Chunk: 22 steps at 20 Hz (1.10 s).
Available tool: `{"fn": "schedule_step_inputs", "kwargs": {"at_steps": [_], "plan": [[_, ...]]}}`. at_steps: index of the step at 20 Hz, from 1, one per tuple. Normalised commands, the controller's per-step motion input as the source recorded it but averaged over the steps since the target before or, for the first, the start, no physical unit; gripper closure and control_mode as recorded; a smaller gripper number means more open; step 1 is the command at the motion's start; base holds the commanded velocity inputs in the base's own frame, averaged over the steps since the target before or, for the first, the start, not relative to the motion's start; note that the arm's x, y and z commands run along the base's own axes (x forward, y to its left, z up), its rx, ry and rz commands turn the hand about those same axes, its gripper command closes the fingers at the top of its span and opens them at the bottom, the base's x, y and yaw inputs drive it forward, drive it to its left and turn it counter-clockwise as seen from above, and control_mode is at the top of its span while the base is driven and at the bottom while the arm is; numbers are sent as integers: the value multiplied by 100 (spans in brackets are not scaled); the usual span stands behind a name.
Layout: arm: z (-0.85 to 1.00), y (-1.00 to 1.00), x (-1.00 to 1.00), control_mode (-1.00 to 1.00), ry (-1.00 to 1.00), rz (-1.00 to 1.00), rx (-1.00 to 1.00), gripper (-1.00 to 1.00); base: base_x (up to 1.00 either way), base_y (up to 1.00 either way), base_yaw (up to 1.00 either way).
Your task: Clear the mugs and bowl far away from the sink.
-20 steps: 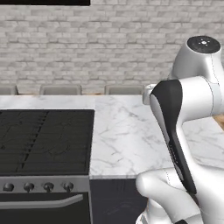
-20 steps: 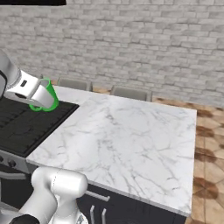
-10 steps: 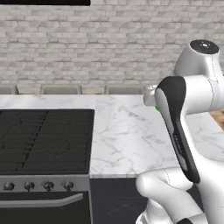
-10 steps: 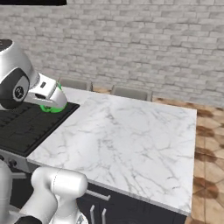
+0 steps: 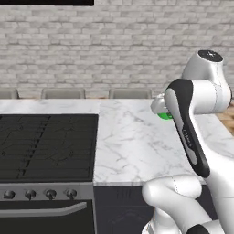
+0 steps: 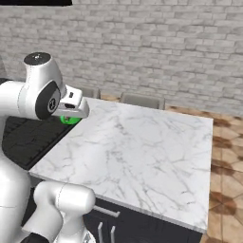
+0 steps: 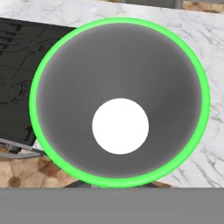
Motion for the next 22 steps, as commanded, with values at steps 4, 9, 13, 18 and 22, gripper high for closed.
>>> {"fn": "schedule_step_inputs", "kwargs": {"at_steps": [4,9,13,18,22], "plan": [[-25,-10,38,-100,6,15,0,100,0,0,0],[-22,-6,34,-100,7,14,0,100,0,0,0],[-25,0,31,-100,5,11,0,100,0,0,0],[-20,0,33,-100,7,9,0,100,0,0,0],[-19,0,33,-100,7,7,0,100,0,0,0]]}}
